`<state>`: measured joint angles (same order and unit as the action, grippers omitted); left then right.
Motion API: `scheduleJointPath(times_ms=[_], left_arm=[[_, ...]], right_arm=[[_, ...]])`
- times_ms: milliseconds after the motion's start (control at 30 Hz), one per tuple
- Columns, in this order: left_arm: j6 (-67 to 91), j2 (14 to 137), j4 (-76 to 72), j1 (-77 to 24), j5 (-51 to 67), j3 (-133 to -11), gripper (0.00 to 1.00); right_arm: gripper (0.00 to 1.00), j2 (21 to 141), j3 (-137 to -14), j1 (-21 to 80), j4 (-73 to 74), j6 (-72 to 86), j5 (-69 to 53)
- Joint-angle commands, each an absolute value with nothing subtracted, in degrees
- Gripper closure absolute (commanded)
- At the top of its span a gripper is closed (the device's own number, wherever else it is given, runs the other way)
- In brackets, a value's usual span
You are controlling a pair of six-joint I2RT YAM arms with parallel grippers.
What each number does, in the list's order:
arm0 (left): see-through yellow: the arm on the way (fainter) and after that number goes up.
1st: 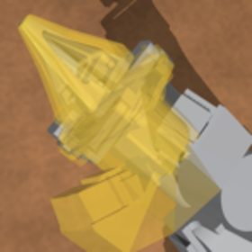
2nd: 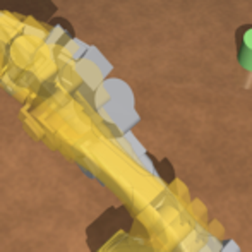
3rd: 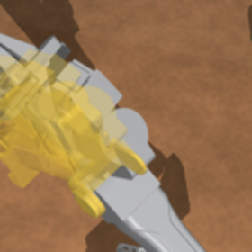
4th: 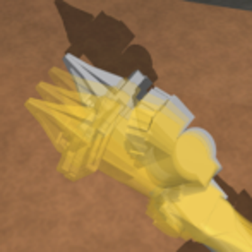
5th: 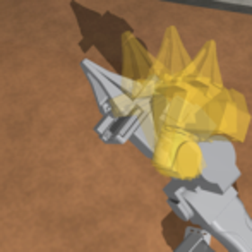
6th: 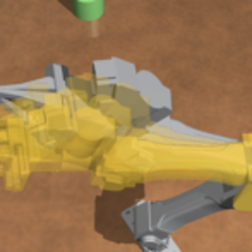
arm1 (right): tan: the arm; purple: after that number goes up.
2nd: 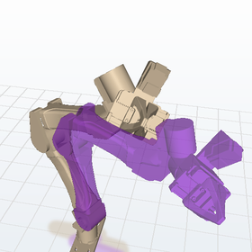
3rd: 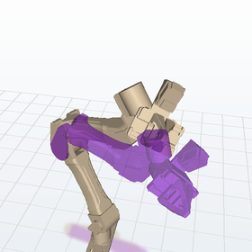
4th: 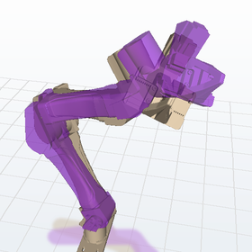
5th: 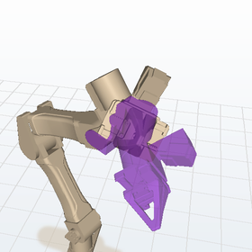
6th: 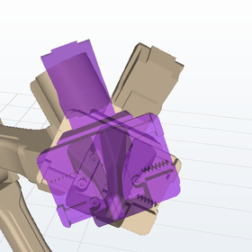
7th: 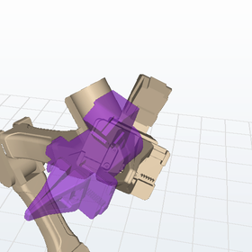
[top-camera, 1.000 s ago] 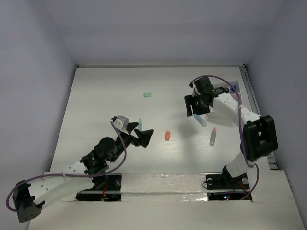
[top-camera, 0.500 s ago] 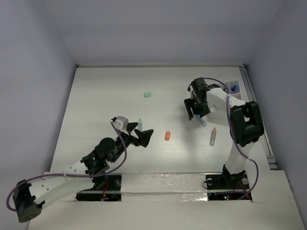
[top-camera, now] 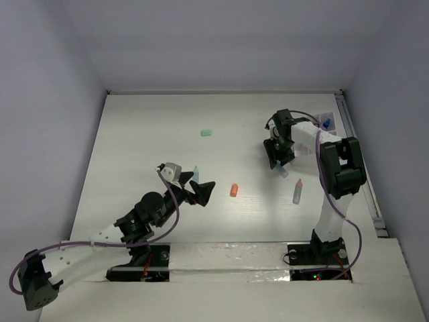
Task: Sort the stationery into containers
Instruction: Pick up the pen from the center of the board.
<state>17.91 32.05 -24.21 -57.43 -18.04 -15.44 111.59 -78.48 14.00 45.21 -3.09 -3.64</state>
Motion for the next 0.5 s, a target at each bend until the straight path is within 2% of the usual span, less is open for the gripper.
scheduleJointPath(times_ms=[0, 67, 100, 167, 200, 300, 467], left_arm=[[17.67, 31.73, -27.25, -57.74, -18.37, -15.56, 0.02], [17.84, 31.55, -27.51, -57.74, -18.19, -15.47, 0.02], [17.93, 31.55, -27.68, -57.74, -17.67, -15.47, 0.02], [18.45, 32.16, -28.30, -57.74, -16.79, -15.47, 0.02], [18.72, 32.52, -28.65, -57.74, -15.66, -15.56, 0.02], [20.47, 34.71, -29.88, -57.74, -12.93, -15.82, 0.02], [23.64, 38.67, -32.95, -57.74, -10.28, -16.34, 0.04]], right_arm=[[0.50, 112.24, -79.72, 13.62, 42.46, -3.34, -10.01], [0.62, 111.80, -78.84, 13.62, 41.49, -2.21, -11.50], [0.72, 111.62, -77.97, 14.15, 40.35, -1.94, -11.86], [0.82, 111.10, -77.26, 14.67, 39.29, -0.54, -11.78], [0.93, 110.83, -76.99, 15.20, 37.89, -0.09, -11.43], [0.98, 108.64, -76.29, 16.52, 34.03, 3.16, -10.99], [1.00, 101.54, -77.52, 21.96, 31.55, 6.67, -7.84]])
